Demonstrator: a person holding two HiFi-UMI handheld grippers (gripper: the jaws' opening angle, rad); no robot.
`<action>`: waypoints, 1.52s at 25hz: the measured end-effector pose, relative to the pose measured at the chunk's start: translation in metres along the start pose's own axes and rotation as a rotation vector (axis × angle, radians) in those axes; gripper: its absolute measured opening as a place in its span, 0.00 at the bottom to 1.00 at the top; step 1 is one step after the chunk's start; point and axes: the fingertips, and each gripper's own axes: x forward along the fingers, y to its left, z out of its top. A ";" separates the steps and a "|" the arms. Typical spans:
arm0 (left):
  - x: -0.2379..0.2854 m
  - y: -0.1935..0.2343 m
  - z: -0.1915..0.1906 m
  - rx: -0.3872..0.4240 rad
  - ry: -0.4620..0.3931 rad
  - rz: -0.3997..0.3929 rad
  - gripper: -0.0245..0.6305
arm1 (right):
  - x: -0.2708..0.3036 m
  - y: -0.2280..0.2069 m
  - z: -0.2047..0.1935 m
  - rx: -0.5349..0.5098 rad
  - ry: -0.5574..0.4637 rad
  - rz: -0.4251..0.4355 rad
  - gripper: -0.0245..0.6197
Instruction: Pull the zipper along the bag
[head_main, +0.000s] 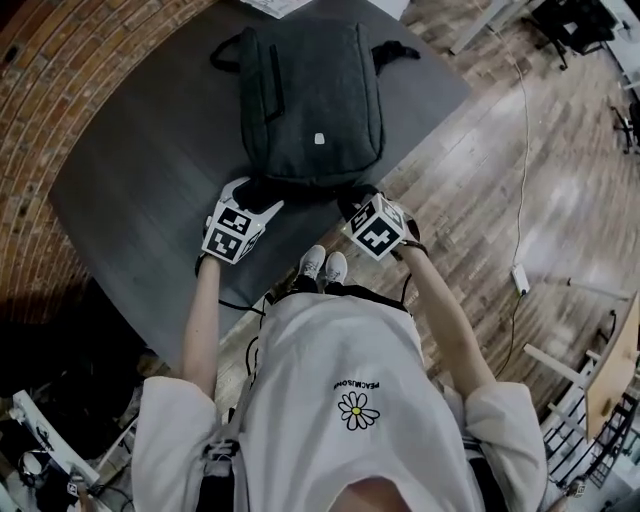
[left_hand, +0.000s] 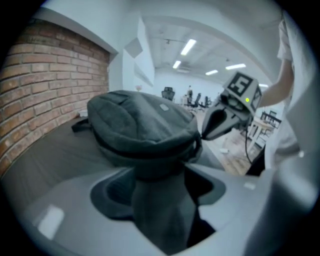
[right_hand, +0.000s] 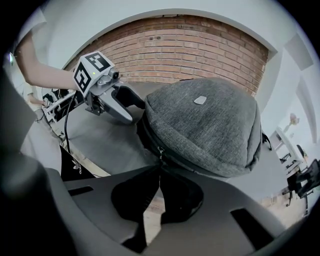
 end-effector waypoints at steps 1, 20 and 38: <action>0.004 -0.003 0.001 -0.007 -0.002 -0.011 0.48 | 0.000 0.001 0.000 0.002 0.003 0.005 0.05; 0.013 -0.021 0.008 -0.028 -0.053 -0.112 0.47 | 0.010 0.048 0.045 -0.009 0.006 0.176 0.06; -0.020 0.025 -0.009 0.141 -0.046 -0.075 0.46 | 0.037 0.055 0.080 -0.128 0.052 0.237 0.05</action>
